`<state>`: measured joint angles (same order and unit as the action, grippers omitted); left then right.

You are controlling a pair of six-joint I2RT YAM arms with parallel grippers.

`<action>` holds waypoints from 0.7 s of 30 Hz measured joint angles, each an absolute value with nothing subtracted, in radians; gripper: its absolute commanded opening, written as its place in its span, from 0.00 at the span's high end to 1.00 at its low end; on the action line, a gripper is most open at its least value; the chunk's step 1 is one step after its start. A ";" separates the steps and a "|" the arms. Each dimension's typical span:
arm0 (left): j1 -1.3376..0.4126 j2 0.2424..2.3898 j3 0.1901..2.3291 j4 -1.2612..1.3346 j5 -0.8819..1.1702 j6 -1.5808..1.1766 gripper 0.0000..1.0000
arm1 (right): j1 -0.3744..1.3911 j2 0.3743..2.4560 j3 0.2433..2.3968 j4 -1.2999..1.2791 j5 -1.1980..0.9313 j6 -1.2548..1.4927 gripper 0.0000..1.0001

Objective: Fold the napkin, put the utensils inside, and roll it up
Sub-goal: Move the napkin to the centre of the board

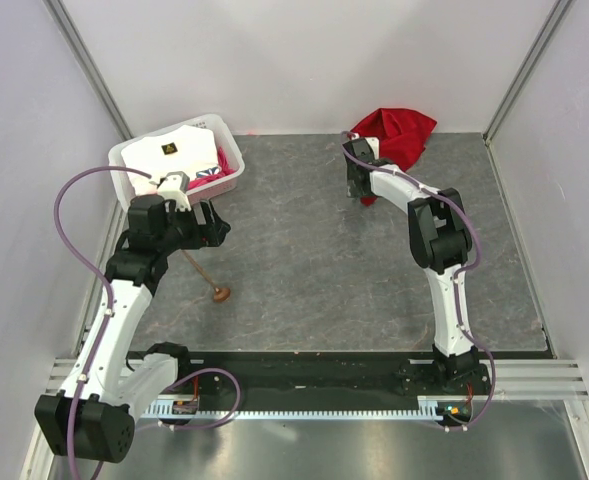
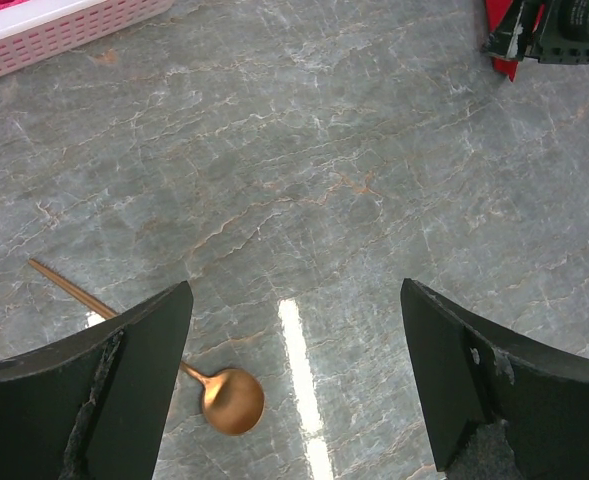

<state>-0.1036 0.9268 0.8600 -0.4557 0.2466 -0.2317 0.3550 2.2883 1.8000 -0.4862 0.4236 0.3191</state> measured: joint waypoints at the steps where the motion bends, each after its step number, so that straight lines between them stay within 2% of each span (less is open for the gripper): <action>1: -0.105 0.927 0.860 -0.455 0.247 -0.231 0.08 | 0.355 2.288 1.800 -0.487 0.422 0.320 0.55; 2: -0.106 0.927 0.860 -0.455 0.247 -0.230 0.08 | 0.353 2.288 1.800 -0.489 0.418 0.319 0.63; 3: -0.108 0.927 0.860 -0.456 0.247 -0.230 0.08 | 0.348 2.289 1.800 -0.488 0.400 0.321 0.80; 4: -0.109 0.927 0.860 -0.455 0.247 -0.230 0.08 | 0.342 2.290 1.801 -0.487 0.381 0.319 0.87; 5: -0.111 0.927 0.860 -0.456 0.247 -0.229 0.08 | 0.337 2.290 1.801 -0.487 0.366 0.310 0.99; 6: -0.114 0.927 0.860 -0.456 0.247 -0.229 0.08 | 0.332 2.290 1.801 -0.487 0.346 0.311 1.00; 13: -0.120 0.915 0.860 -0.455 0.248 -0.229 0.09 | 0.348 2.200 1.686 -0.473 0.234 0.282 1.00; 18: -0.128 0.900 0.860 -0.455 0.247 -0.230 0.09 | 0.528 1.988 1.489 -0.498 0.186 0.302 0.99; 19: -0.130 0.898 0.860 -0.455 0.247 -0.231 0.09 | 0.576 1.949 1.462 -0.499 0.178 0.312 0.98; 21: -0.131 0.897 0.860 -0.455 0.247 -0.235 0.11 | 0.699 1.870 1.407 -0.496 0.153 0.347 0.76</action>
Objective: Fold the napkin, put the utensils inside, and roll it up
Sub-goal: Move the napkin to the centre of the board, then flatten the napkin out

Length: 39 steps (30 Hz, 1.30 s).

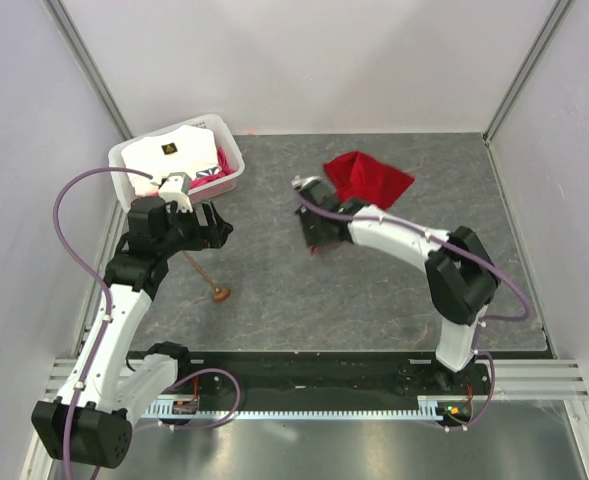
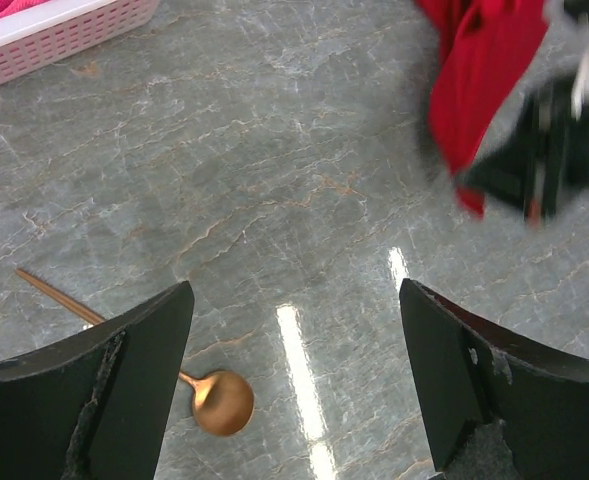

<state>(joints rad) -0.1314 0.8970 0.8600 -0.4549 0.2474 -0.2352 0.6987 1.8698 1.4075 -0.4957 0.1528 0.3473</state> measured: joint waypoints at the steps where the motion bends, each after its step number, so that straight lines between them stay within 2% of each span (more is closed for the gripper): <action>1: -0.131 0.897 0.860 -0.455 0.248 -0.242 0.11 | 0.757 1.840 1.389 -0.495 0.131 0.368 0.67; 2: -0.132 0.897 0.860 -0.455 0.249 -0.251 0.11 | 0.805 1.819 1.377 -0.495 0.110 0.386 0.50; 5: -0.137 0.896 0.855 -0.450 0.264 -0.293 0.13 | 0.867 1.774 1.363 -0.510 0.061 0.422 0.31; 6: -0.142 0.894 0.846 -0.445 0.268 -0.310 0.13 | 0.861 1.765 1.363 -0.514 0.066 0.432 0.30; 9: -0.176 0.893 0.800 -0.433 0.273 -0.368 0.14 | 0.805 1.718 1.365 -0.533 0.092 0.439 0.30; 14: -0.327 0.913 0.704 -0.424 0.252 -0.470 0.14 | 0.611 1.672 1.370 -0.539 0.107 0.430 0.32; 21: -0.499 1.063 0.673 -0.413 0.154 -0.525 0.15 | 0.356 1.656 1.264 -0.508 0.095 0.400 0.36; 28: -0.541 1.159 0.673 -0.410 0.064 -0.530 0.16 | 0.265 1.681 1.156 -0.477 0.036 0.386 0.43; 39: -0.542 1.211 0.674 -0.384 -0.006 -0.526 0.23 | 0.238 1.812 1.154 -0.425 -0.004 0.359 0.46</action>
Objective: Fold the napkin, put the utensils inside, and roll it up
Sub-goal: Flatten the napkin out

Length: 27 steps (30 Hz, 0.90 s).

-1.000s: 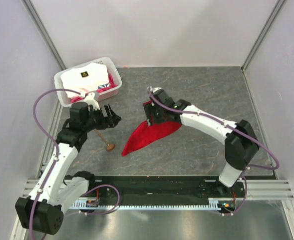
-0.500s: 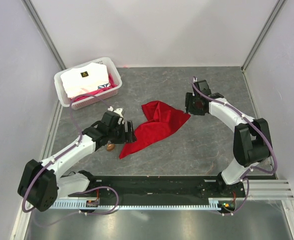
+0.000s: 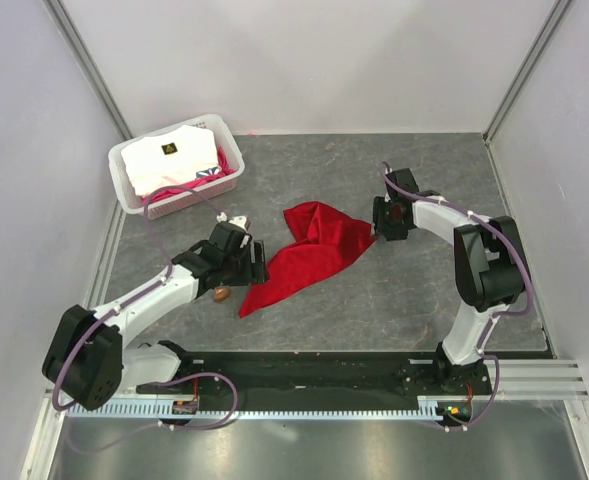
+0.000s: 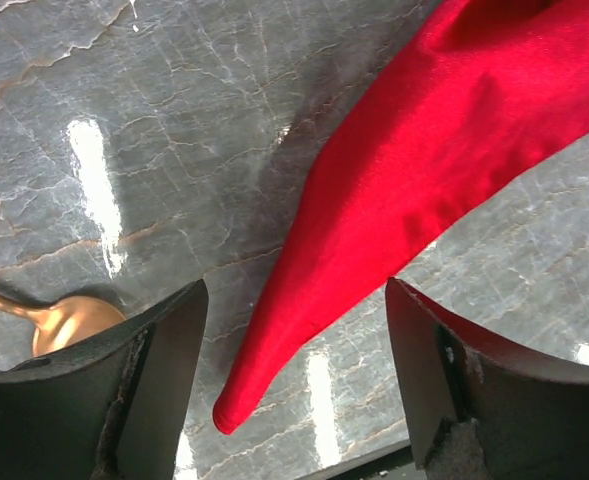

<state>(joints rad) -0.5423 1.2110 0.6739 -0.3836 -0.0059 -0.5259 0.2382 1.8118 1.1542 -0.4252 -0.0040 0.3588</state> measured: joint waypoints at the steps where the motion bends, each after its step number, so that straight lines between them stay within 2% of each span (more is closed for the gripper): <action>1: -0.542 1.218 0.674 -0.379 -0.006 -0.526 0.25 | 0.238 1.819 1.156 -0.425 -0.004 0.358 0.46; 11: -0.542 1.295 0.674 -0.284 0.014 -0.523 0.38 | 0.238 1.868 1.200 -0.430 0.016 0.342 0.48; 17: -0.542 1.351 0.674 -0.250 0.031 -0.522 0.58 | 0.238 1.892 1.228 -0.435 0.025 0.326 0.55; 20: -0.542 1.372 0.674 -0.229 0.036 -0.519 0.64 | 0.238 1.904 1.242 -0.434 0.028 0.311 0.61; 21: -0.542 1.379 0.674 -0.222 0.036 -0.519 0.71 | 0.238 1.909 1.248 -0.435 0.031 0.307 0.68; 23: -0.542 1.394 0.674 -0.206 0.040 -0.518 0.74 | 0.238 1.918 1.259 -0.435 0.033 0.294 0.76; 25: -0.542 1.409 0.674 -0.194 0.049 -0.516 0.88 | 0.236 1.929 1.271 -0.434 0.036 0.280 0.87; 26: -0.542 1.421 0.674 -0.182 0.056 -0.514 0.92 | 0.236 1.933 1.275 -0.432 0.037 0.275 0.95; 27: -0.542 1.431 0.674 -0.171 0.061 -0.514 0.96 | 0.235 1.937 1.280 -0.430 0.036 0.271 0.99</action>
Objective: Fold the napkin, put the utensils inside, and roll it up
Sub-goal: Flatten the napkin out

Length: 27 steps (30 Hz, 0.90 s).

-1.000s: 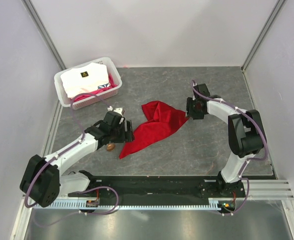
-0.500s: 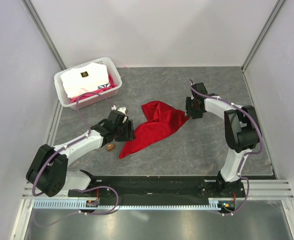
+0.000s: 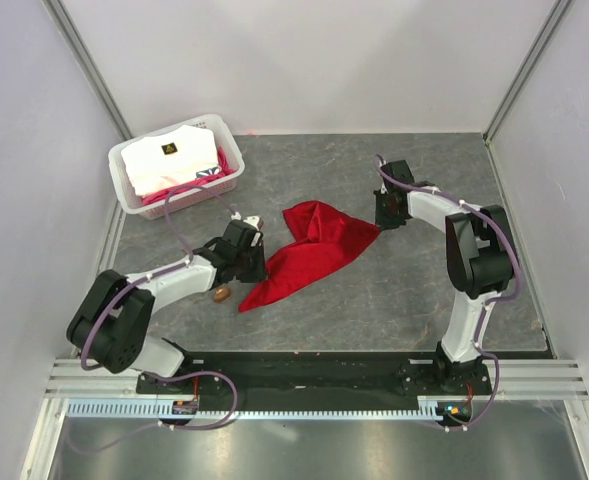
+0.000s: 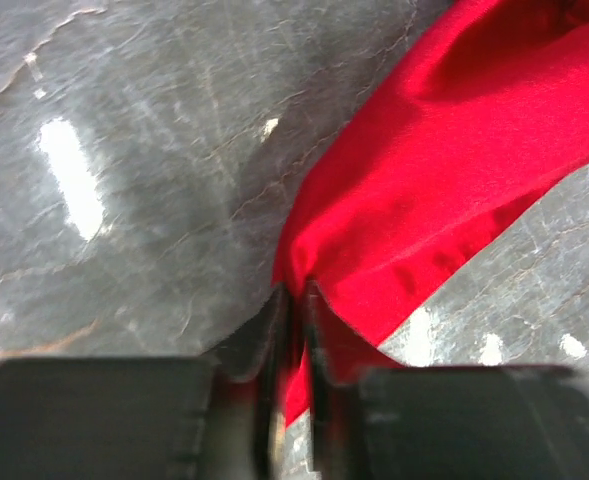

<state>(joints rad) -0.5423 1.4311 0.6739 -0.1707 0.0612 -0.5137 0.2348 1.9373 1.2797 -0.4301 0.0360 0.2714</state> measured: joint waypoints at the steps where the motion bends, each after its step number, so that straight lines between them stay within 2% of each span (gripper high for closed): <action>1: -0.542 1.440 0.674 -0.162 0.063 -0.513 0.98 | 0.234 1.940 1.282 -0.426 0.035 0.266 1.00; 10: -0.544 1.575 0.783 -0.110 0.115 -0.500 0.98 | 0.228 1.910 1.239 -0.383 0.065 0.272 1.00; 12: -0.554 1.610 0.836 -0.093 0.129 -0.496 0.94 | 0.215 1.876 1.193 -0.377 0.091 0.285 1.00; 13: -0.562 1.628 0.863 -0.086 0.134 -0.494 0.90 | 0.204 1.851 1.165 -0.378 0.107 0.290 1.00; 16: -0.592 1.673 0.937 -0.071 0.146 -0.482 0.65 | 0.171 1.789 1.092 -0.394 0.168 0.309 1.00; 17: -0.599 1.682 0.957 -0.070 0.151 -0.478 0.48 | 0.163 1.774 1.075 -0.400 0.189 0.313 1.00; 20: -0.614 1.676 0.974 -0.076 0.134 -0.467 0.30 | 0.154 1.750 1.045 -0.413 0.242 0.323 1.00; 23: -0.613 1.629 0.960 -0.110 0.075 -0.464 0.25 | 0.154 1.747 1.038 -0.413 0.280 0.329 1.00; 27: -0.604 1.493 0.881 -0.147 0.006 -0.467 0.24 | 0.154 1.747 1.035 -0.411 0.295 0.335 1.00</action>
